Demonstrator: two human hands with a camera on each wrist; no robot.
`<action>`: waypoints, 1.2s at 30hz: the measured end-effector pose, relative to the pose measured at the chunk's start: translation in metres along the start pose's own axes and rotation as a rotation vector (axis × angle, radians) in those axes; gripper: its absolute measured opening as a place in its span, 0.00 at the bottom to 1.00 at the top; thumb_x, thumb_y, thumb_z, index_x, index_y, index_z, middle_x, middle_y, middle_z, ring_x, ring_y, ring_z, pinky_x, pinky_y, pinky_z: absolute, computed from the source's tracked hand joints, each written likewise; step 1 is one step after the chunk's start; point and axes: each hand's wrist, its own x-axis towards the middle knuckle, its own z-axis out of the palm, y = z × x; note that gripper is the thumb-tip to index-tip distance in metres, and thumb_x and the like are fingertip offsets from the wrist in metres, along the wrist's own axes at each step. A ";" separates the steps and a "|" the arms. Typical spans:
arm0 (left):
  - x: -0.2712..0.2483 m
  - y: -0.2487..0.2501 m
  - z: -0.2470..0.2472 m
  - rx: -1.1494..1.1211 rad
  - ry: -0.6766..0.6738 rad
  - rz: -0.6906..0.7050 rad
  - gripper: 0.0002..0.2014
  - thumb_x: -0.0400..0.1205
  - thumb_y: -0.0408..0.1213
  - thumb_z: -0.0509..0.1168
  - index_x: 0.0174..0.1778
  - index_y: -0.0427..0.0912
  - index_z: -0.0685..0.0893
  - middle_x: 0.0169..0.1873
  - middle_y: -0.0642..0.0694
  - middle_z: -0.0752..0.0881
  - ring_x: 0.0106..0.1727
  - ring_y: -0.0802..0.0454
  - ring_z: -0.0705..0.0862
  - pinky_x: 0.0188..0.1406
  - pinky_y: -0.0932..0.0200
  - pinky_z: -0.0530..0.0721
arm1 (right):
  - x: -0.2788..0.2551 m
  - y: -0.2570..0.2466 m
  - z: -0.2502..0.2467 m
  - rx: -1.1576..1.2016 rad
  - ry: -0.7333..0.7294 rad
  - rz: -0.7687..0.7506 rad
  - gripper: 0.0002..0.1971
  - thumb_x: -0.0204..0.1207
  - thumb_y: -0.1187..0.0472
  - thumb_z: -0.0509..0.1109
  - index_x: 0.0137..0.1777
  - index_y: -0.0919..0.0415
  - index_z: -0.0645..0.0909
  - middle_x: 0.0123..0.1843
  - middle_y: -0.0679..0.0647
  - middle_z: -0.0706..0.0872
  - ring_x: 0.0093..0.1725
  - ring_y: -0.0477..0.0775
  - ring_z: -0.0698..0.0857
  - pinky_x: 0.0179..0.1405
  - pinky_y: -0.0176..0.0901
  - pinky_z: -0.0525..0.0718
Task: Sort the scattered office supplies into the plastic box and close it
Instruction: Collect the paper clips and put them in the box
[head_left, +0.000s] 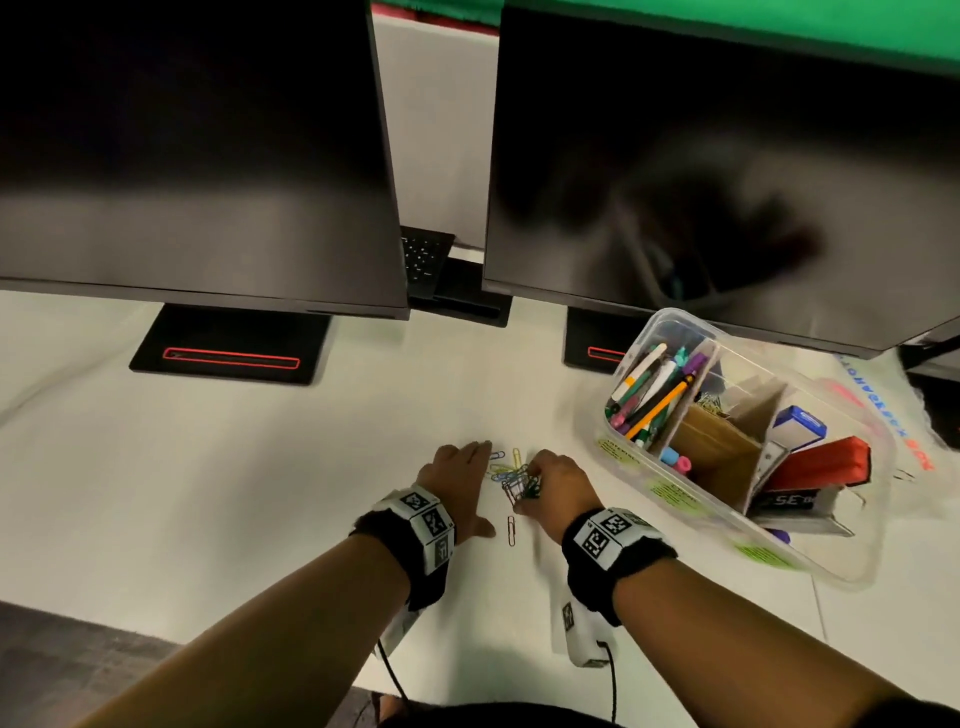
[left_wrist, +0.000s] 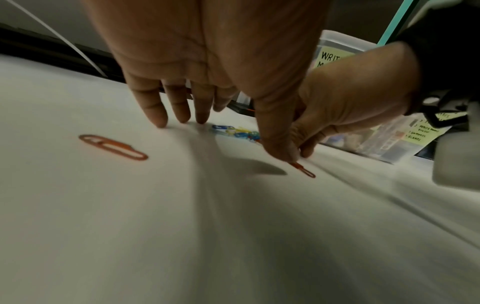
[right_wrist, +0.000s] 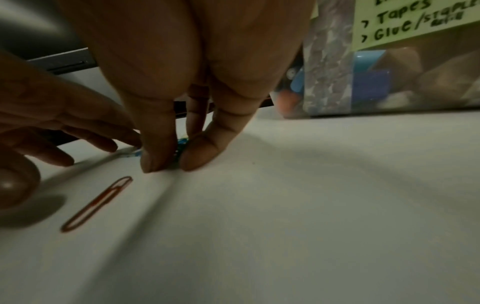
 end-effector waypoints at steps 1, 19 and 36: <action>0.001 0.001 0.002 -0.001 0.006 0.006 0.56 0.71 0.55 0.73 0.83 0.42 0.41 0.84 0.46 0.50 0.84 0.43 0.50 0.81 0.47 0.59 | 0.002 0.001 -0.001 0.002 0.006 -0.026 0.24 0.67 0.61 0.78 0.61 0.63 0.76 0.61 0.61 0.80 0.60 0.58 0.79 0.47 0.35 0.69; 0.017 0.004 0.019 -0.214 0.172 0.064 0.23 0.80 0.46 0.65 0.71 0.46 0.77 0.73 0.47 0.72 0.76 0.47 0.68 0.76 0.60 0.66 | 0.007 0.022 0.005 -0.137 -0.059 -0.311 0.23 0.72 0.59 0.74 0.68 0.55 0.79 0.64 0.57 0.73 0.63 0.58 0.75 0.57 0.30 0.69; 0.000 0.036 -0.001 -0.002 0.018 0.115 0.15 0.85 0.37 0.54 0.62 0.42 0.83 0.59 0.41 0.83 0.62 0.43 0.81 0.60 0.55 0.77 | -0.024 0.021 -0.019 -0.135 0.003 -0.307 0.13 0.78 0.67 0.60 0.54 0.65 0.85 0.54 0.64 0.84 0.55 0.63 0.82 0.54 0.45 0.76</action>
